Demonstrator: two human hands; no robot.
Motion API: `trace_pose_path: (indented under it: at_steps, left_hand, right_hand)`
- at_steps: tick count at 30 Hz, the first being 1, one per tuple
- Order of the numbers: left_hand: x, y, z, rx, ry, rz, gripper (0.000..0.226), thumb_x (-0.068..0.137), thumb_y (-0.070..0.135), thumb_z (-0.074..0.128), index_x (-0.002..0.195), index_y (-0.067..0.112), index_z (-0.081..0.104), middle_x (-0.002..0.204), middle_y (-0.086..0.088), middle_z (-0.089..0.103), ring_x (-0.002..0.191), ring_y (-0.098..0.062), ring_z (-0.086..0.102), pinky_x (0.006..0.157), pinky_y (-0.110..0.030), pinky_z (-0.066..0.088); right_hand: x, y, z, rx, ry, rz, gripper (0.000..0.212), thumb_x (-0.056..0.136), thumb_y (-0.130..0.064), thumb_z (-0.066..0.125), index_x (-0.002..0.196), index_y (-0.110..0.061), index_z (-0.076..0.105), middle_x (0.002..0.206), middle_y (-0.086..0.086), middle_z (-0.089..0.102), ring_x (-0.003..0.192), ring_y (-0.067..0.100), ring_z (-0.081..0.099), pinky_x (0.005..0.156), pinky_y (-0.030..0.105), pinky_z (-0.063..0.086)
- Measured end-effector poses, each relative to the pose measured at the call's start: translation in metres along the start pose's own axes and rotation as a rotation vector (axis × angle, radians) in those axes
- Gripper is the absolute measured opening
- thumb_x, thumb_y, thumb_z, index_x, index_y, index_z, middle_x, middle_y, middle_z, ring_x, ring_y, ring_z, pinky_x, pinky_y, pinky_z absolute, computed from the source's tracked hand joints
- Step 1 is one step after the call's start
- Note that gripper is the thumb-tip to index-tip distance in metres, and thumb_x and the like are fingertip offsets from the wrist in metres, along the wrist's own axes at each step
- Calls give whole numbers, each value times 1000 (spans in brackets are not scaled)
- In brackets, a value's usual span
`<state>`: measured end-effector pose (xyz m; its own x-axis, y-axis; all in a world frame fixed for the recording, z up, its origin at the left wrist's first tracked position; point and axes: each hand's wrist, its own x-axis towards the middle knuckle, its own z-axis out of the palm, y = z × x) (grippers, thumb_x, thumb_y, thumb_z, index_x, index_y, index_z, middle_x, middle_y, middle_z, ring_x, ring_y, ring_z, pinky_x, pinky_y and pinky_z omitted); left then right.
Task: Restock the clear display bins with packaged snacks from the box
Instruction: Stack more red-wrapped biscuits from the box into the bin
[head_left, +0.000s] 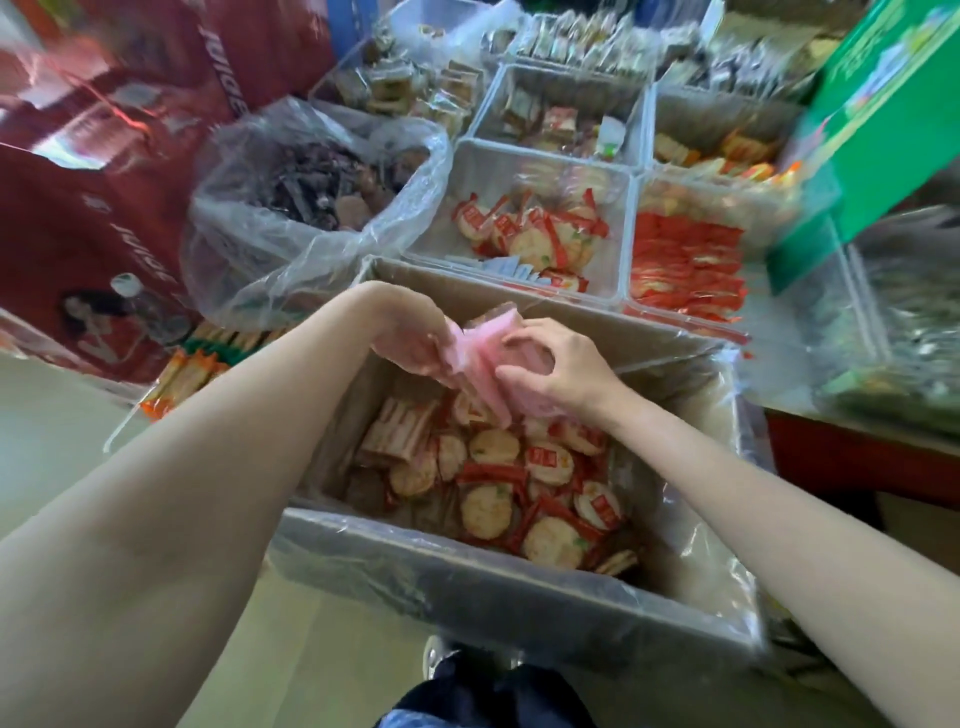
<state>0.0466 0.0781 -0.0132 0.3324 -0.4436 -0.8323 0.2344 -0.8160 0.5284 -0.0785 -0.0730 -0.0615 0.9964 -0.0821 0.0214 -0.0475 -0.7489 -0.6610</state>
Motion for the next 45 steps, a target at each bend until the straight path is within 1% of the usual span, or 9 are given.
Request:
trace_pose_path:
  at_steps: [4,11,15,18,23,30,36,41,45]
  left_hand:
    - [6,-28,-7,-486,-60,90,23,95,12,32,89,10,54,80,-8,56,77,-18,59,73,-27,47]
    - [1,-50,0,-671,-151,349,50,83,46,52,117,11,61,103,-9,71,91,-20,68,86,-33,55]
    - [-6,-50,-25,-625,163,321,23,88,12,55,110,6,58,88,-9,74,74,-16,71,66,-26,59]
    - [-14,-57,-66,-417,318,325,33,86,11,60,118,3,55,92,-8,74,77,-17,71,60,-25,58]
    - [0,-65,-89,-255,378,324,40,85,15,65,122,6,53,104,-9,71,91,-21,70,85,-39,55]
    - [25,-71,-81,-284,358,307,39,83,16,68,118,6,54,99,-8,71,84,-20,72,71,-36,60]
    - [11,-46,-70,-253,373,259,48,82,17,68,125,7,49,107,-11,69,91,-25,70,84,-43,56]
    - [-10,19,-21,-97,292,183,47,81,13,69,122,2,49,106,-17,66,83,-29,69,58,-37,60]
    - [-23,77,43,2,379,233,34,86,12,64,115,1,50,85,-14,63,63,-24,65,40,-30,54]
  right_hand:
    - [-2,-6,10,-178,-49,-349,71,72,-37,73,134,-15,48,139,9,38,130,29,38,107,51,33]
    - [5,-17,29,-139,-29,-604,47,77,-16,51,123,-11,47,137,11,47,133,39,34,112,52,18]
    - [21,-40,25,607,178,-249,30,78,3,41,97,-20,45,109,9,56,104,23,64,84,40,55]
    - [37,-11,51,526,352,193,17,85,3,43,89,-11,53,102,15,58,89,25,64,70,35,58]
    - [52,23,182,599,-515,641,31,93,-16,51,123,-17,57,119,7,56,101,19,59,82,20,51]
    - [69,-1,216,489,-524,666,41,94,-22,54,132,-9,50,139,8,48,128,25,46,99,21,37]
    - [38,12,104,427,-295,765,16,88,-8,58,105,-8,57,93,5,56,87,19,56,83,36,51]
    - [-7,14,-61,391,-450,608,35,85,5,55,113,-16,54,99,4,51,66,10,53,50,22,46]
    - [-51,19,-150,752,-118,496,28,89,3,50,102,-21,56,92,4,58,67,13,57,50,20,52]
